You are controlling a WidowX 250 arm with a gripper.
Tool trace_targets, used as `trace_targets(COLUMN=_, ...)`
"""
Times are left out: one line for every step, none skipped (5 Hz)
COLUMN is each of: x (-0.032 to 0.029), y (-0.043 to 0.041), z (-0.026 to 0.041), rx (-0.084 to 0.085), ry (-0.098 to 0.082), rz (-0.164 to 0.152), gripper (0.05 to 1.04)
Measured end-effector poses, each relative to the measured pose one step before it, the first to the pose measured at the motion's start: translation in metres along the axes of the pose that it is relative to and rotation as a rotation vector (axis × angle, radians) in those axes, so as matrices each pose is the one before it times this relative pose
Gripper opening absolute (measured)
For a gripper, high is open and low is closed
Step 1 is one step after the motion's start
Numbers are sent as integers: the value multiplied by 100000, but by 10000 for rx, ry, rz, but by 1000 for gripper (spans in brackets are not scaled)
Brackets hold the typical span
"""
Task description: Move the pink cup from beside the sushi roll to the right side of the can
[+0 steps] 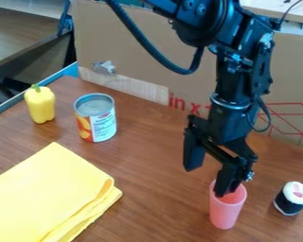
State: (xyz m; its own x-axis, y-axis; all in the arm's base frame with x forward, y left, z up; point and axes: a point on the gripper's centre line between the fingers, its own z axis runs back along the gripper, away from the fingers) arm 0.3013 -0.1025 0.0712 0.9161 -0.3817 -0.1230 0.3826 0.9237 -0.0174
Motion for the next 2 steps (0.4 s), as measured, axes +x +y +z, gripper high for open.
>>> trace_targets(x=495, y=-209, z=-873, rx=-163, ry=64, rz=-62, gripper=1001)
trace_targets(x=232, y=-129, z=-464, rx=-100, ry=7, rz=72, gripper=961)
